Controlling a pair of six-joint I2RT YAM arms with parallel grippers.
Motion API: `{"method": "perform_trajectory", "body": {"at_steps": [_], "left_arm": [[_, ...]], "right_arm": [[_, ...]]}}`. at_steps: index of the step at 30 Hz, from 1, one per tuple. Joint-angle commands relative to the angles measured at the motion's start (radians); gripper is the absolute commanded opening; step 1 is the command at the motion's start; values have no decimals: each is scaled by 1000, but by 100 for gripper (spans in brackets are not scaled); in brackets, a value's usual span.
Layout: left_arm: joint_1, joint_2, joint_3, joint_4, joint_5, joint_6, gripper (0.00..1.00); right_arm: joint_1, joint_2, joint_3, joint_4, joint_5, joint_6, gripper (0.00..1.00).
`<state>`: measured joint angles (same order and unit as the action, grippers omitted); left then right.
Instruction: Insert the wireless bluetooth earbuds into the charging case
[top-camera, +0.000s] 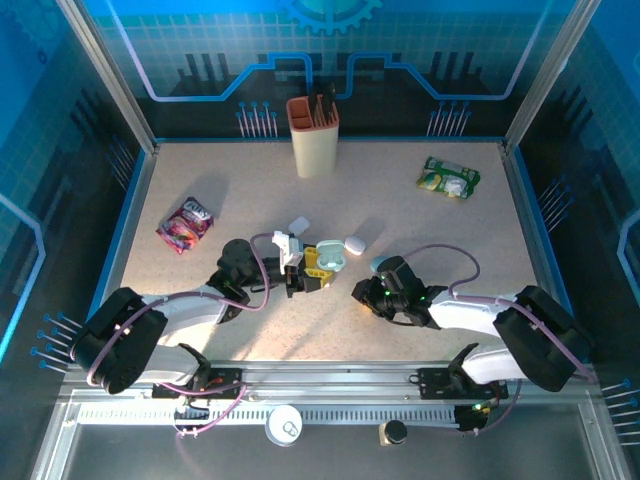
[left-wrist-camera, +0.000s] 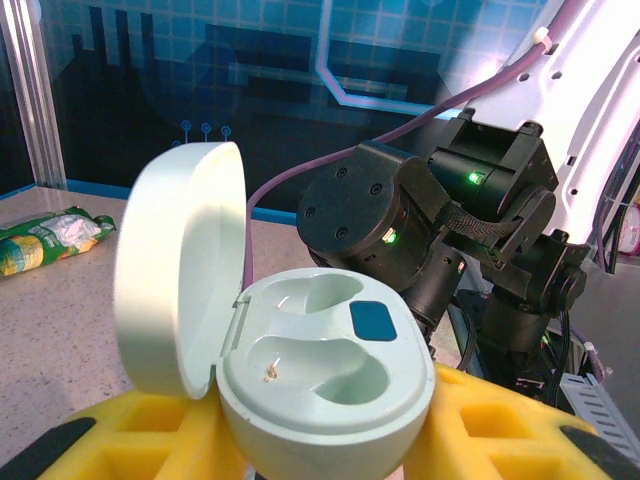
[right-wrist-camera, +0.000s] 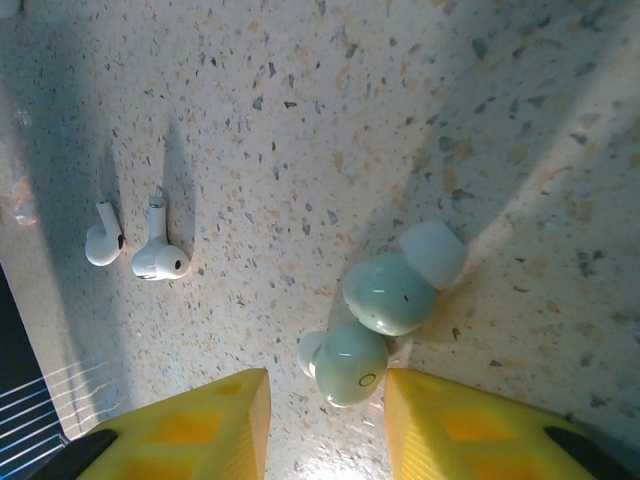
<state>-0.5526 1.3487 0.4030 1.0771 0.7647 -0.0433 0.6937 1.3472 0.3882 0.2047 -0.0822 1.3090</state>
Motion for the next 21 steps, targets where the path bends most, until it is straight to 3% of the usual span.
{"method": "perform_trajectory", "body": {"at_steps": [1, 7, 21], "left_arm": [[5, -13, -15, 9, 22, 17, 39], [5, -16, -17, 10, 22, 13, 39], [5, -9, -17, 14, 25, 10, 39]], "right_arm": [[7, 13, 26, 27, 16, 0, 33], [-9, 33, 26, 43, 13, -5, 25], [-35, 86, 23, 107, -11, -2, 26]]}}
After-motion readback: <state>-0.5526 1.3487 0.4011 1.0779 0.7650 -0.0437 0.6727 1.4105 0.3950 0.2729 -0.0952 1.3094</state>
